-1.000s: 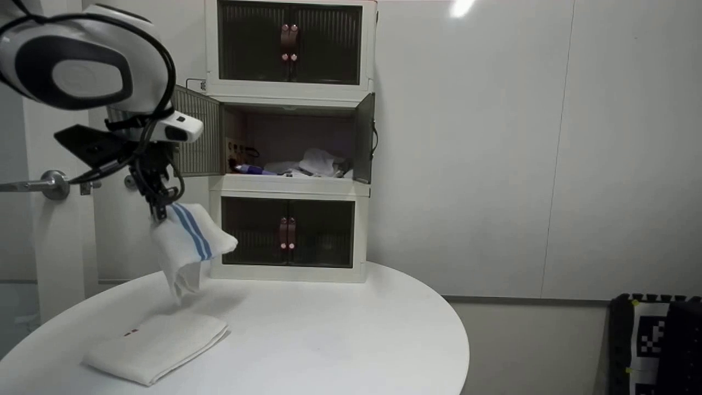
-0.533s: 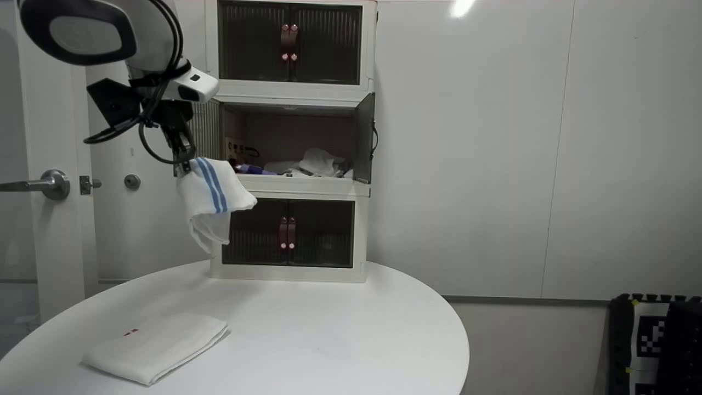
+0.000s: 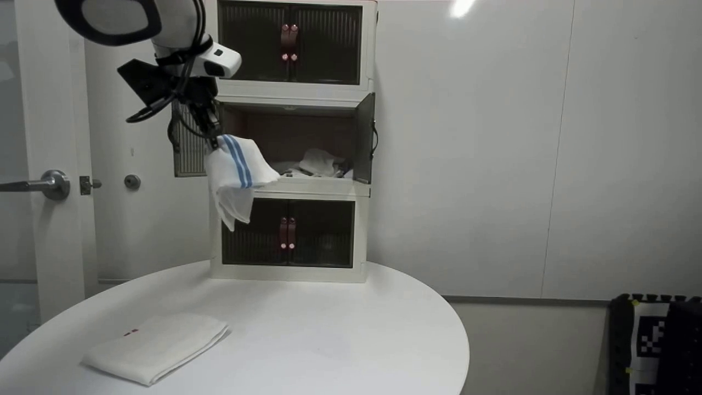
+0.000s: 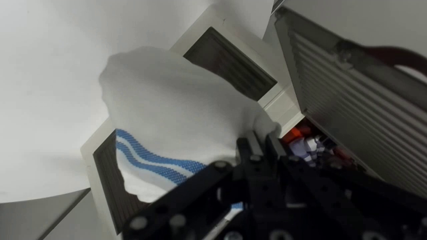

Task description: Put one towel in the middle cabinet

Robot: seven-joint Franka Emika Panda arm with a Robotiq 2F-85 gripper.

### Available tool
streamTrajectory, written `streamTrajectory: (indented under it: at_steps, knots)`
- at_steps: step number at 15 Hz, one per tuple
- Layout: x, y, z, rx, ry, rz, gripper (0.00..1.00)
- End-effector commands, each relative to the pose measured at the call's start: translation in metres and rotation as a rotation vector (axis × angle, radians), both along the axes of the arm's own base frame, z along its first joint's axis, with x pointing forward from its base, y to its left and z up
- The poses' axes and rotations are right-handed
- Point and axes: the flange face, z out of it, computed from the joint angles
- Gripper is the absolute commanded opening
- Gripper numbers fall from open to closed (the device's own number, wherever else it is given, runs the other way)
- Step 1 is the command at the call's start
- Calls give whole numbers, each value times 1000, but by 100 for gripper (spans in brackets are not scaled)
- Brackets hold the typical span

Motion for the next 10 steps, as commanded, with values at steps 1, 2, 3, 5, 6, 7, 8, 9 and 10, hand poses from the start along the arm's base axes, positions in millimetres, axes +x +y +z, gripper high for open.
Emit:
streamTrajectory:
  at_steps: [1,2,3,5,6,7,8,9,10]
  knots:
    - [29,-36,22,-44,-27,42,2]
    - [37,-47,27,-64,-38,50,2]
    - [46,-57,34,-84,-49,56,2]
    - [64,-70,44,-124,-73,77,2]
    - [74,-75,48,-142,-87,86,2]
    - [85,-78,52,-159,-103,97,2]
    - [96,-80,55,-174,-116,107,2]
    - [108,-80,57,-189,-131,118,2]
    - [118,-80,60,-202,-145,128,2]
